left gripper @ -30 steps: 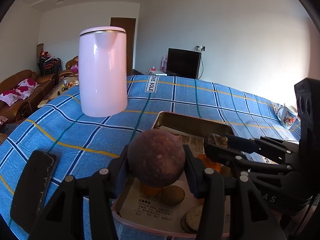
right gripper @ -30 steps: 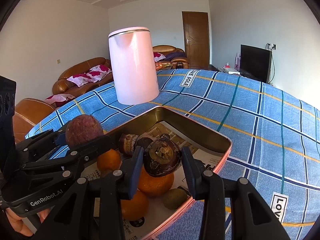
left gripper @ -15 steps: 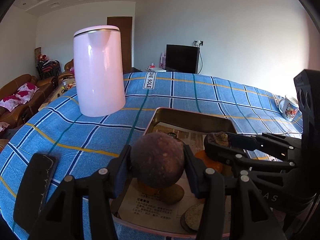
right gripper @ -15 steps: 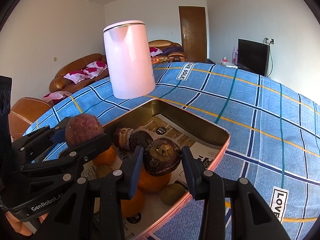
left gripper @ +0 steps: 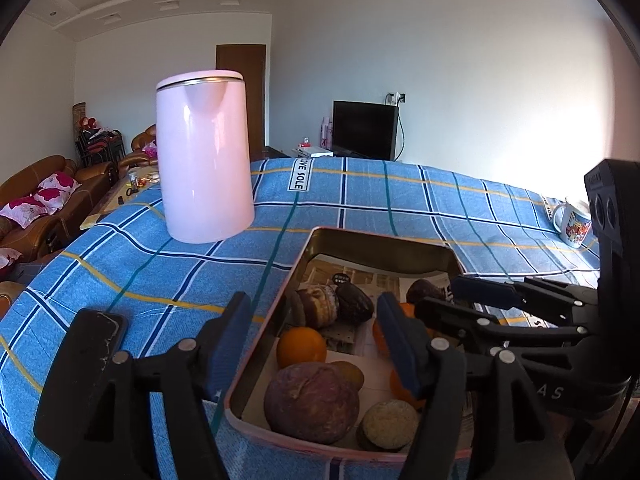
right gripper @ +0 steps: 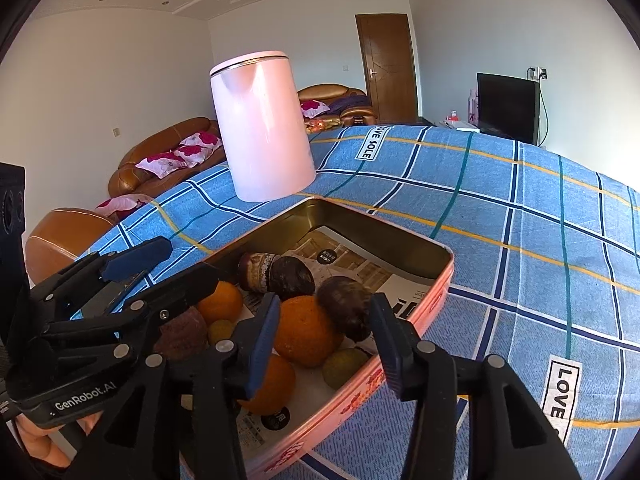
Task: Organize fruits
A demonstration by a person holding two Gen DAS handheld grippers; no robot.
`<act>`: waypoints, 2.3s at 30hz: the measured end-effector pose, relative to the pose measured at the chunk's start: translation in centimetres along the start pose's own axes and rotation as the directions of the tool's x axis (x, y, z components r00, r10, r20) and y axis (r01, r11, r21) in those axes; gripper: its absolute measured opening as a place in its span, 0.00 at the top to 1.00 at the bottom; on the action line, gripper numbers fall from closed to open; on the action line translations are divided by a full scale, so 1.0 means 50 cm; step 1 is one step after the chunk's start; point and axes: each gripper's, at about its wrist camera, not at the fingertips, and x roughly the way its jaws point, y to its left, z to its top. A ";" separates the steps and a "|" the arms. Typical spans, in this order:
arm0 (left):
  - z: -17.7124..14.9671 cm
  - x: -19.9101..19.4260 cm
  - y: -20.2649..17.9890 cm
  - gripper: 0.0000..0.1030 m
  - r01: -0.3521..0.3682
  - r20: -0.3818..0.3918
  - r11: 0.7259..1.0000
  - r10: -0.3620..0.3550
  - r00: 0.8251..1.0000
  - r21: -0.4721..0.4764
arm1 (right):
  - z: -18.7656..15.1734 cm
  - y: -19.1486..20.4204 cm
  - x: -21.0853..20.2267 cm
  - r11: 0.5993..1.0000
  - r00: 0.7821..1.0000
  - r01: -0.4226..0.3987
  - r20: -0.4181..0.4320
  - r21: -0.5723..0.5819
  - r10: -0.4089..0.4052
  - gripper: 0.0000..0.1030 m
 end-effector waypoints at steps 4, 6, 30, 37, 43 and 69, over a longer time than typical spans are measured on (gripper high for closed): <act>0.002 -0.012 0.001 0.27 0.000 0.015 1.000 0.000 1.000 -0.001 | -0.004 -0.001 -0.012 1.000 1.000 -0.003 0.014 0.011 0.003 0.48; 0.001 -0.020 0.001 0.24 0.006 0.025 1.000 -0.006 1.000 -0.001 | -0.006 -0.001 -0.020 1.000 1.000 0.000 0.020 0.015 0.000 0.45; -0.004 -0.124 -0.056 0.00 0.077 0.143 0.997 -0.077 0.987 0.011 | -0.060 0.012 -0.266 0.991 0.960 0.131 0.253 -0.024 -0.120 0.22; -0.008 -0.134 -0.073 0.00 0.060 0.136 0.998 -0.063 0.989 0.030 | -0.074 -0.001 -0.306 0.988 0.945 0.152 0.292 0.003 -0.146 0.19; -0.010 -0.141 -0.082 0.00 0.044 0.137 0.998 -0.050 0.989 0.046 | -0.076 0.000 -0.316 0.988 0.942 0.155 0.301 0.007 -0.150 0.18; -0.009 -0.166 -0.099 0.00 0.040 0.171 0.998 -0.049 0.984 0.056 | -0.095 0.017 -0.335 0.986 0.933 0.168 0.325 -0.014 -0.154 0.18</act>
